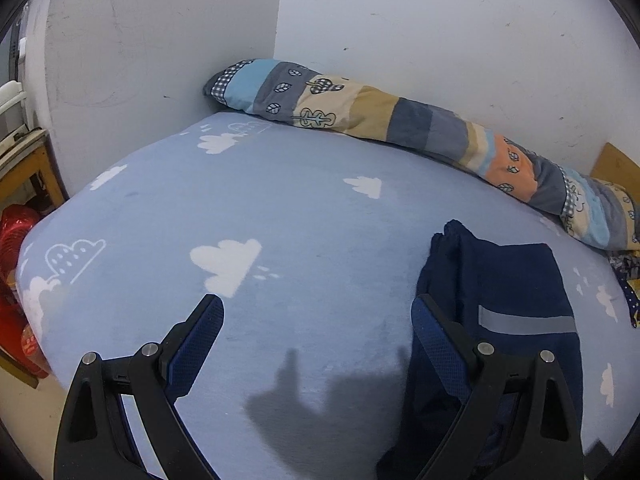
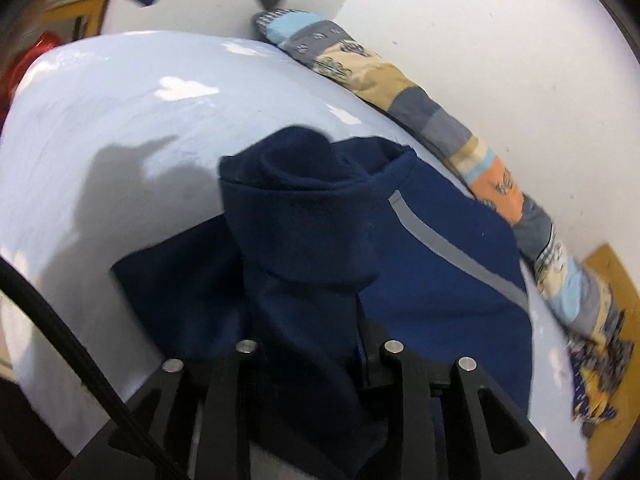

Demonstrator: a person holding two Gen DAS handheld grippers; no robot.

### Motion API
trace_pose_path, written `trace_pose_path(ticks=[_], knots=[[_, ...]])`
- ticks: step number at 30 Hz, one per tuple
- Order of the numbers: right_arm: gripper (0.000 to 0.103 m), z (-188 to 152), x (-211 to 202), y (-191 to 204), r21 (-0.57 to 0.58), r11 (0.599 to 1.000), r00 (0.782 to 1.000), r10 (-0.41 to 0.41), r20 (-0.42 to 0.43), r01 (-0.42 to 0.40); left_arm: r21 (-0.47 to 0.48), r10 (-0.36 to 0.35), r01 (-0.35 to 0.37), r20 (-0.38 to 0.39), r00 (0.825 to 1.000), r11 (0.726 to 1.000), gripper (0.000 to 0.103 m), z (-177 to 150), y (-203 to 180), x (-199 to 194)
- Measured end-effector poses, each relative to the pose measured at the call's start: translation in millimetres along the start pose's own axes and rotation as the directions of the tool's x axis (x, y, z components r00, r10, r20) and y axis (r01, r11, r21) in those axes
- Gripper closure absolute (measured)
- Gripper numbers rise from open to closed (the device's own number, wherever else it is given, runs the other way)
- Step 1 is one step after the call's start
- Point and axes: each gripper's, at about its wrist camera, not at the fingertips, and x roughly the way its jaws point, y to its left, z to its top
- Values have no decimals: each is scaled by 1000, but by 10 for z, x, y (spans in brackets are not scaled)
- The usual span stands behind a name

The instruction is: Fold large clothes

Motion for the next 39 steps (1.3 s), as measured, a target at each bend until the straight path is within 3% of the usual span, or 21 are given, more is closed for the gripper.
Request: trace_pose_path(ticks=[2, 4, 6, 8, 9, 10, 13, 15, 17, 19, 21, 22, 23, 25, 26, 29, 31, 34, 36, 37, 39], knots=[[63, -79, -155, -78, 6, 997, 996, 76, 36, -77, 7, -26, 26, -6, 1000, 1000, 9, -8, -30, -3], [41, -224, -400, -179, 29, 975, 973, 216, 82, -219, 20, -55, 55, -13, 998, 998, 9, -19, -75, -10], [41, -401, -653, -461, 99, 916, 917, 376, 131, -389, 42, -87, 88, -16, 996, 995, 9, -38, -145, -21], [42, -557, -770, -817, 209, 854, 877, 445, 181, -476, 72, -123, 124, -24, 992, 990, 9, -60, -243, -31], [47, -638, -839, -1025, 266, 835, 873, 436, 216, -483, 94, -145, 147, -30, 989, 985, 9, -77, -311, -37], [58, -746, -895, -1280, 333, 817, 880, 407, 246, -471, 112, -160, 163, -33, 987, 980, 9, -92, -368, -43], [88, -1001, -874, -1855, 496, 783, 926, 293, 238, -376, 179, -247, 254, -61, 967, 950, 9, -184, -625, -62], [89, -1168, -804, -2094, 570, 758, 948, 244, 205, -318, 215, -290, 299, -72, 954, 930, 9, -259, -775, -77], [89, -1234, -724, -2189, 608, 722, 944, 254, 212, -331, 263, -331, 347, -104, 938, 900, 9, -377, -973, -62], [89, -1252, -648, -2198, 620, 704, 938, 271, 217, -347, 334, -318, 339, -117, 941, 880, 9, -503, -1146, -34], [89, -1196, -580, -2084, 601, 712, 932, 290, 218, -362, 407, -237, 269, -129, 963, 873, 9, -610, -1243, 57], [89, -1136, -527, -2024, 592, 719, 931, 292, 219, -365, 439, -162, 210, -145, 976, 874, 9, -675, -1255, 150], [89, -1132, -492, -1963, 582, 725, 929, 298, 220, -370, 450, -114, 178, -164, 980, 875, 9, -711, -1240, 222], [88, -1193, -421, -1793, 561, 746, 933, 302, 195, -359, 477, 0, 121, -247, 969, 870, 8, -852, -1141, 407], [88, -1220, -372, -1708, 553, 753, 934, 310, 178, -356, 474, 3, 132, -273, 962, 871, 8, -886, -1105, 433], [88, -1260, -150, -1377, 435, 856, 954, 299, 22, -278, 442, -22, 161, -303, 953, 882, 9, -881, -1020, 387], [88, -1247, -115, -1338, 402, 876, 958, 286, 11, -266, 446, -23, 152, -281, 959, 882, 9, -854, -1026, 307], [89, -1159, -125, -1551, 479, 820, 934, 357, 1, -314, 425, -121, 200, -206, 971, 883, 9, -768, -1091, 81], [89, -1101, -230, -1782, 544, 751, 916, 390, 94, -376, 392, -185, 236, -165, 969, 889, 9, -699, -1118, -18], [89, -1047, -269, -1890, 558, 735, 915, 383, 128, -385, 370, -212, 252, -146, 966, 894, 9, -663, -1136, -52], [89, -873, -287, -2089, 551, 756, 933, 326, 151, -354, 316, -257, 284, -127, 958, 905, 9, -596, -1191, -58]])
